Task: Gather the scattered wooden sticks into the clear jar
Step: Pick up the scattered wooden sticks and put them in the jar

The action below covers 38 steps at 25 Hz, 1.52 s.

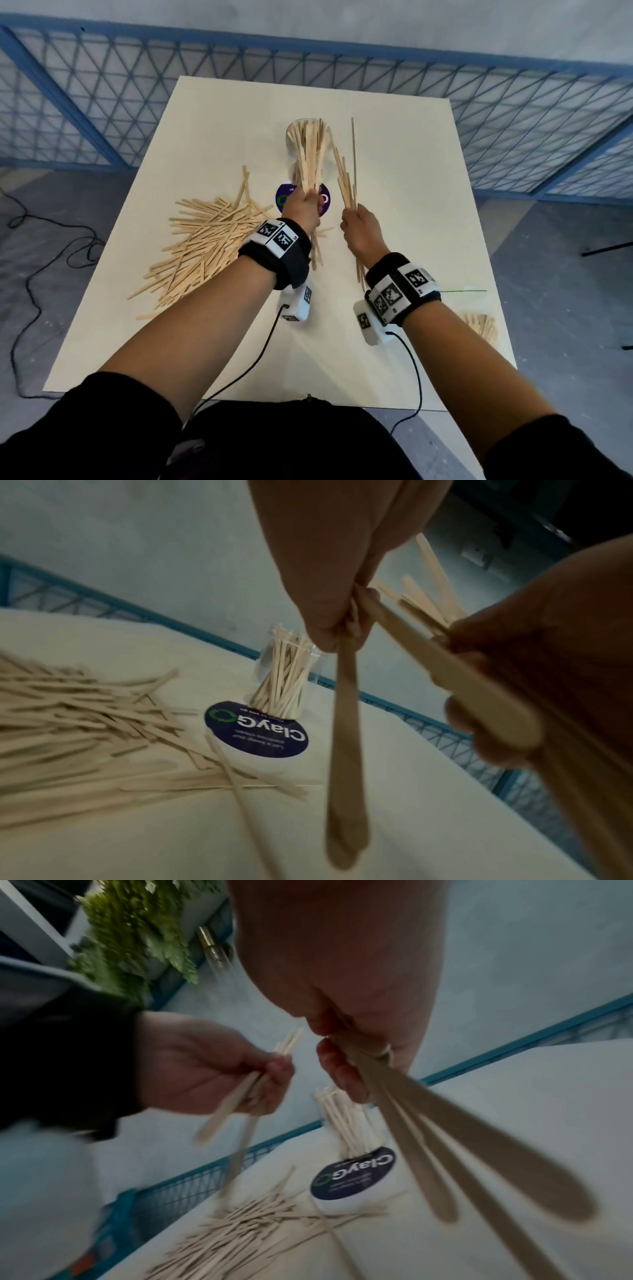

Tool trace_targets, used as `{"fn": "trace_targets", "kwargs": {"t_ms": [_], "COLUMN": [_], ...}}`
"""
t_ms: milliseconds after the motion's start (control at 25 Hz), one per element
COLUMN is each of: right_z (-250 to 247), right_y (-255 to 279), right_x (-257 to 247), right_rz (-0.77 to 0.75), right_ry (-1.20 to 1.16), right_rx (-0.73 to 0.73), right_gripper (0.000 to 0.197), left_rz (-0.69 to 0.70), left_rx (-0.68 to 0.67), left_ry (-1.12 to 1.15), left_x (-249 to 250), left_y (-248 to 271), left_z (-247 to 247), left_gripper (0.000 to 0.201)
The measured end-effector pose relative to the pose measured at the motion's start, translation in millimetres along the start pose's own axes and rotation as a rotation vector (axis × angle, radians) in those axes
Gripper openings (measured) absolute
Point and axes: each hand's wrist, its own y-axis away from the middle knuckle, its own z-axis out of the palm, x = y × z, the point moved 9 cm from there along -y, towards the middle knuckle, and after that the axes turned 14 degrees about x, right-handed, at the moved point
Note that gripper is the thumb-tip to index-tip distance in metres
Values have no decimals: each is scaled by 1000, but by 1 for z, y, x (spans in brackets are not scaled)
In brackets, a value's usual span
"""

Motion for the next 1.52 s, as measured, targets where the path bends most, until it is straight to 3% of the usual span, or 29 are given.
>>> {"fn": "trace_targets", "kwargs": {"t_ms": [80,200,400,520,680,760,840,960,1040,1240,1520], "right_z": [9,20,29,31,34,36,37,38,37,17,28], "right_y": [3,8,17,17,18,18,19,18,18,16,23], "right_x": [-8,-15,-9,-12,-18,-21,-21,-17,-16,-7,-10], "right_rz": [-60,-129,-47,-93,-181,-211,-230,-183,-192,-106,-300], "right_ry": [90,235,164,253,412,445,457,342,300,198,272], "right_rx": [-31,-49,-87,-89,-147,-178,-207,-214,-198,-55,-81], "right_gripper": [34,31,22,28,30,31,30,17,22,12,22], "left_rz": [-64,-64,-128,-134,-61,-30,-89,-193,-218,-280,-395], "left_rx": [41,81,23,9,-35,-28,-11,-17,-46,-8,-122], "left_ry": [97,100,335,237,62,50,199,387,447,636,726], "left_x": [7,11,6,1,-4,-8,-7,-6,0,8,-2], "left_y": [-1,-6,2,9,8,4,-2,-12,-14,-19,0], "left_z": [2,4,14,17,21,20,18,15,15,2,8], "left_gripper": [25,35,35,32,43,32,16,22,17,24,18]}}
